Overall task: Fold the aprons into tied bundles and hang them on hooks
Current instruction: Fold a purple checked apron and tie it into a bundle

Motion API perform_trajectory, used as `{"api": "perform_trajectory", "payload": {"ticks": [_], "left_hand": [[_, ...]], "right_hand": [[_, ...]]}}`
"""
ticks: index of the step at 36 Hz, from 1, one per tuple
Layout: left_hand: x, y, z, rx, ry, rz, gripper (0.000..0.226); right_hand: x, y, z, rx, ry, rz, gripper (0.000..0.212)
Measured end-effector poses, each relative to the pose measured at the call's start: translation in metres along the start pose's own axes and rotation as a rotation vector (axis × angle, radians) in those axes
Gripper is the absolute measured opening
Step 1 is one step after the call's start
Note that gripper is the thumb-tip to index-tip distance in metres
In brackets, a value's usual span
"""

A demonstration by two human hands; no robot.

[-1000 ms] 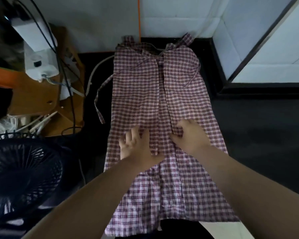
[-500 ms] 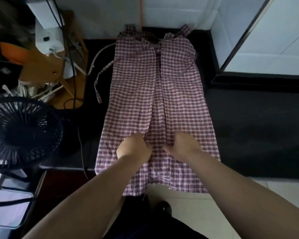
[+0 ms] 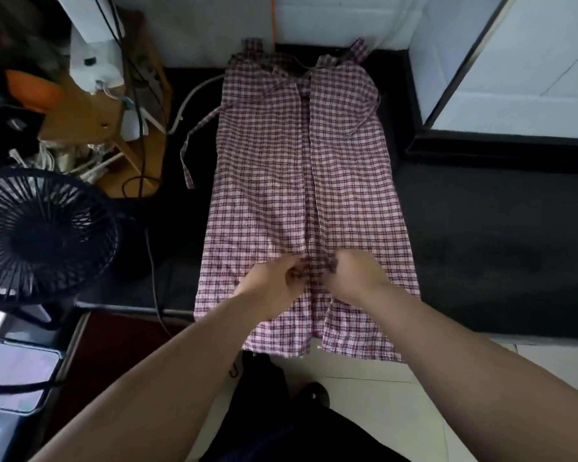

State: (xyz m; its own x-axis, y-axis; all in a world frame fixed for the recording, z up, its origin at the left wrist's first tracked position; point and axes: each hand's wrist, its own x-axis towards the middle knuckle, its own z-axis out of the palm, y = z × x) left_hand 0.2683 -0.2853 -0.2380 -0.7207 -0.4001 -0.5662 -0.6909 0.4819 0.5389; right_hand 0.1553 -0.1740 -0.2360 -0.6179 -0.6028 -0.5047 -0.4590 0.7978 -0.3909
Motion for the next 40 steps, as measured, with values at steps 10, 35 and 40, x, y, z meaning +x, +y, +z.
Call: {"api": "perform_trajectory", "payload": {"ticks": [10,35,40], "left_hand": [[-0.003,-0.014,0.003,0.458,0.066,0.169,0.052],[-0.012,-0.067,-0.018,0.580,0.015,-0.030,0.080],[-0.021,-0.060,-0.005,0.497,0.209,-0.041,0.070]], "right_hand": [[-0.011,-0.016,0.002,0.083,0.182,-0.162,0.032],[-0.023,0.024,0.016,-0.307,-0.067,-0.009,0.070],[-0.031,0.031,0.021,-0.272,0.039,-0.045,0.057]]}}
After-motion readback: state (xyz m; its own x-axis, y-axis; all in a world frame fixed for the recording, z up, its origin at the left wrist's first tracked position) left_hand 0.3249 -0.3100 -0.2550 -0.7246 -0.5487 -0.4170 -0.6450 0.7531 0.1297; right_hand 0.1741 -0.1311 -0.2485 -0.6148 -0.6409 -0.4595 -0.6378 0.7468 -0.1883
